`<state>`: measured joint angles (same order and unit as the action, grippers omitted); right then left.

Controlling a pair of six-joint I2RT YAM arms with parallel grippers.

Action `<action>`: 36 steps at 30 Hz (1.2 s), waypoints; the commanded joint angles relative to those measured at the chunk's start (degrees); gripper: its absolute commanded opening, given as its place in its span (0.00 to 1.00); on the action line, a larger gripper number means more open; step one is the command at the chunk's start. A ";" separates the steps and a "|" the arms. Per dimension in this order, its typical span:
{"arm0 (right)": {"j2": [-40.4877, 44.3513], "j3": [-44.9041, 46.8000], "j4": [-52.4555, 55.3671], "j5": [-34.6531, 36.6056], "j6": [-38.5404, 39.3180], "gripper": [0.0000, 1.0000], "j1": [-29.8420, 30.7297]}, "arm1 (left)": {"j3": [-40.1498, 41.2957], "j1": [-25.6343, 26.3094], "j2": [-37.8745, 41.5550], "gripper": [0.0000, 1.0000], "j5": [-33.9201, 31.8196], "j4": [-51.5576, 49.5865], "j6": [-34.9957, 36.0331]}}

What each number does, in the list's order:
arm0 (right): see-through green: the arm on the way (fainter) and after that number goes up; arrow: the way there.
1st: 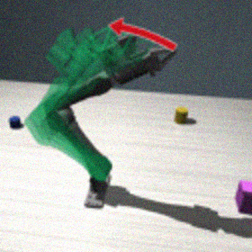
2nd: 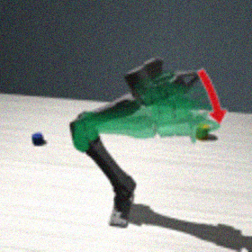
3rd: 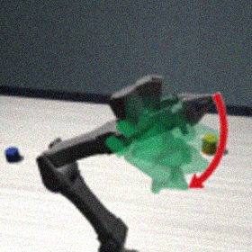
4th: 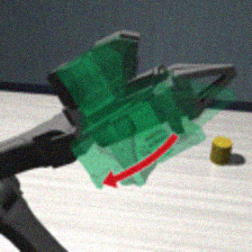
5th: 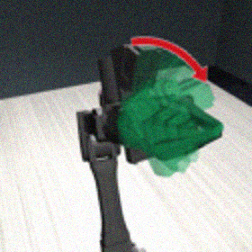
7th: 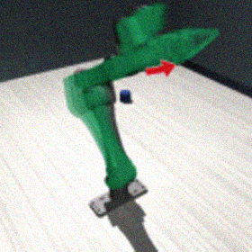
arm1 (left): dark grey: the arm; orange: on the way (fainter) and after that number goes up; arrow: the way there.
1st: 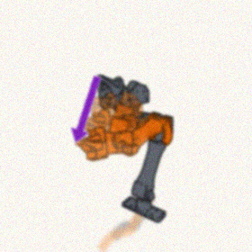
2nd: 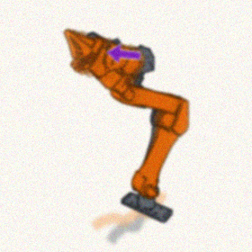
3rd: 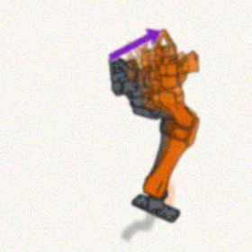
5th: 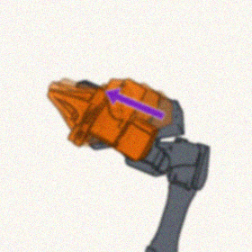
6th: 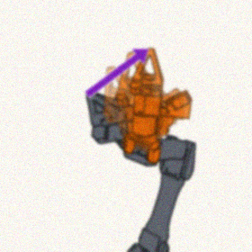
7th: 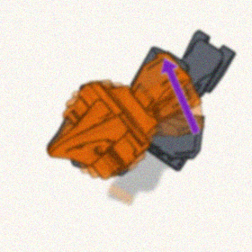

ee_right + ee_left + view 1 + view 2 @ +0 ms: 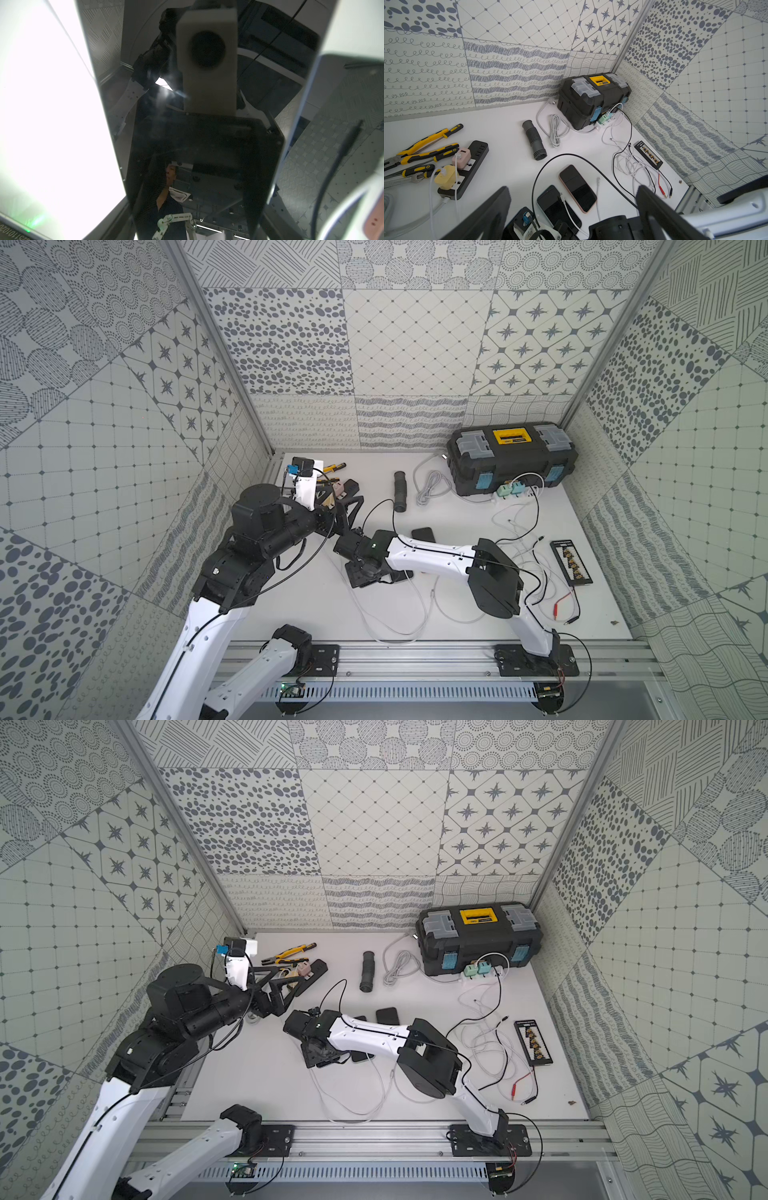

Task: Unplug the charging cable from the phone
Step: Place the phone at the center of the board.

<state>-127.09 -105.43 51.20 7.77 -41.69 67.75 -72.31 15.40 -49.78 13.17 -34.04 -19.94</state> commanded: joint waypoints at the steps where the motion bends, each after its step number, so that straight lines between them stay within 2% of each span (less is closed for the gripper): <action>1: -0.72 -2.11 -0.97 -1.48 -2.07 0.48 0.11 | -0.11 -0.54 0.03 0.98 0.06 0.69 0.70; 22: -4.55 -0.04 -0.93 -0.75 -3.92 0.58 -0.08 | 0.95 -0.55 1.11 0.98 0.88 1.21 0.78; 36: -4.97 -0.26 -1.02 -1.43 -3.75 0.79 -0.08 | 1.13 -0.54 1.24 0.98 1.04 0.83 0.78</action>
<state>-130.43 -105.43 51.18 6.46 -44.64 67.75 -71.24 15.40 -48.69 13.52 -34.04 -19.97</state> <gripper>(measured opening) 0.779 0.981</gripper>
